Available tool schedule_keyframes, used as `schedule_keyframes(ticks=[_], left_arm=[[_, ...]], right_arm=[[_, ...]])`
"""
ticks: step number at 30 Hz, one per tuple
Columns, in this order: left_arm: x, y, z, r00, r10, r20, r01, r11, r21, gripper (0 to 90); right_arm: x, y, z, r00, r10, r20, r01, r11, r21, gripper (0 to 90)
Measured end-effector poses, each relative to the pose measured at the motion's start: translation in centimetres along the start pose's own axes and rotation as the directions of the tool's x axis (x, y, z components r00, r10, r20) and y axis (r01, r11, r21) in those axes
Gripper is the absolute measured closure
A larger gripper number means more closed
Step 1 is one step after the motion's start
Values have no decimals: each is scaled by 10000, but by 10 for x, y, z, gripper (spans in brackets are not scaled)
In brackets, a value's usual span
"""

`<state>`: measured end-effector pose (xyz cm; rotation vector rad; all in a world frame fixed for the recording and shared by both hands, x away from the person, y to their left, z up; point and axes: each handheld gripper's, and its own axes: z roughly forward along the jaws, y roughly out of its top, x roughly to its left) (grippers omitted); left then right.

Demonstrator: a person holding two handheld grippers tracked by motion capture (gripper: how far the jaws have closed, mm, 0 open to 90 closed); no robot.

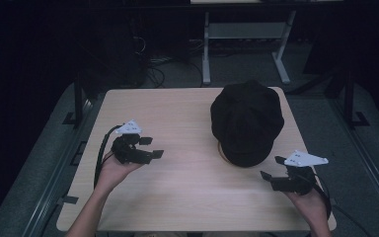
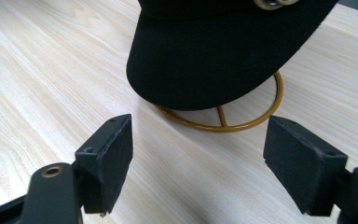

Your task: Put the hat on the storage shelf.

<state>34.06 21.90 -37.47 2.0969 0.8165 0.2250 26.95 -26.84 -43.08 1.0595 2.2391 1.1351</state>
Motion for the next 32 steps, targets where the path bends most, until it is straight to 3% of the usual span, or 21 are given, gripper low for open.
schedule_keyframes(ticks=[14, 32], left_arm=[[-2, -30, -5, 9985, -190, -513, 191, 9998, 21, 271], [-14, -72, -11, 9965, -393, -743, 390, 9992, -62, 266]], right_arm=[[3, 1, 2, 9998, -25, -199, 26, 10000, 65, 236], [3, -5, 1, 9990, 14, -437, -7, 9999, 157, 231]])
